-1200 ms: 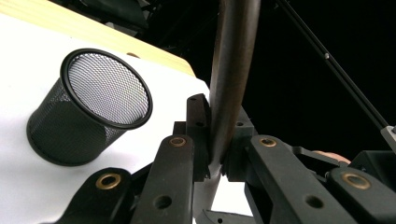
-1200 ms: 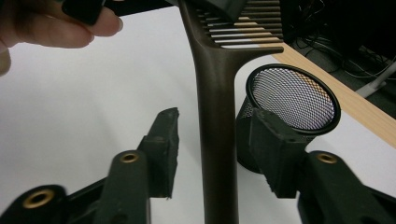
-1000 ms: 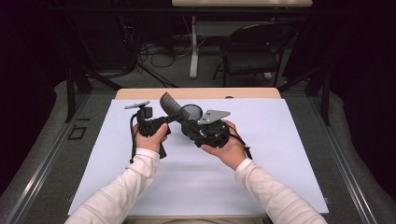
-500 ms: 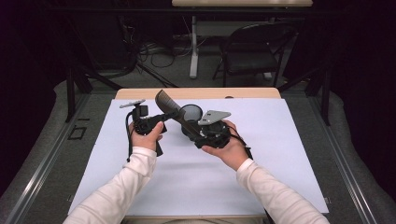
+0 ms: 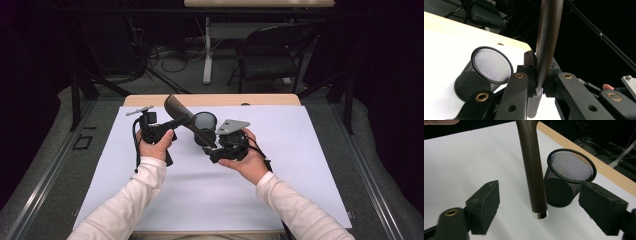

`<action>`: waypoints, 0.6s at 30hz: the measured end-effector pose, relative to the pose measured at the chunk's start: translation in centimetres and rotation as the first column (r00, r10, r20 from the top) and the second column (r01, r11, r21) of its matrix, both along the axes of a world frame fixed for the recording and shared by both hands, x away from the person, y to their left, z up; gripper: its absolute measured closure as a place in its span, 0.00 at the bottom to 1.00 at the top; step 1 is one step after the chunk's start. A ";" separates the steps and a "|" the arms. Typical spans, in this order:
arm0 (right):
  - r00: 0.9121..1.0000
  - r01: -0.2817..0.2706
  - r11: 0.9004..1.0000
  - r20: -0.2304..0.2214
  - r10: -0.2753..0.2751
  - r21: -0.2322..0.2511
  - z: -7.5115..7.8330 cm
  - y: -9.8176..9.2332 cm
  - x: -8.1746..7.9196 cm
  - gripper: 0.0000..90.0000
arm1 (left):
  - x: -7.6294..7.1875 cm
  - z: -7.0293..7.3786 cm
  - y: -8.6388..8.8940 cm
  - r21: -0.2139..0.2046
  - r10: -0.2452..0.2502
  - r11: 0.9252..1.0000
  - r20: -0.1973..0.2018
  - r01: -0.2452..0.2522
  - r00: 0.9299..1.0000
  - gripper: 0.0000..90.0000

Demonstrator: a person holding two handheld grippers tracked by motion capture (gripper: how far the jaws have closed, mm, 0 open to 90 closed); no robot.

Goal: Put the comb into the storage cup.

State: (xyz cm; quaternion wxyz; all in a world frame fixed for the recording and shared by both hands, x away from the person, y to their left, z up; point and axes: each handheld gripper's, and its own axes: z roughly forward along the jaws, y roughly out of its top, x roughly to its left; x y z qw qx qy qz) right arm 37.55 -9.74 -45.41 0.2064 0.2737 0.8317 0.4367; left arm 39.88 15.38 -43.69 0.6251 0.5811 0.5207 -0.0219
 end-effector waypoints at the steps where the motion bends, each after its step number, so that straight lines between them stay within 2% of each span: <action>1: 1.000 0.003 1.000 0.003 -0.003 0.001 0.0 0.0 0.0 0.16 | 0.0 0.0 0.0 0.003 0.001 1.000 0.002 -0.001 1.000 0.93; 4: 1.000 0.008 1.000 -0.003 -0.008 0.010 0.1 -0.2 0.0 0.14 | 0.1 0.0 0.1 0.007 0.003 1.000 0.007 -0.003 1.000 0.93; 11: 1.000 -0.004 1.000 -0.030 0.004 0.004 -0.1 -0.1 -0.2 0.01 | 0.1 0.1 0.2 0.019 0.005 1.000 0.033 -0.006 0.999 0.93; 16: 0.998 -0.018 0.999 -0.066 0.020 0.034 -0.1 -0.1 -0.2 0.00 | 0.0 0.3 0.4 0.034 0.006 0.999 0.048 -0.008 0.999 0.93; 18: 0.998 -0.015 0.999 -0.066 0.018 0.036 0.0 -0.1 -0.2 0.00 | 0.0 0.4 0.4 0.033 0.010 0.999 0.055 -0.011 0.998 0.93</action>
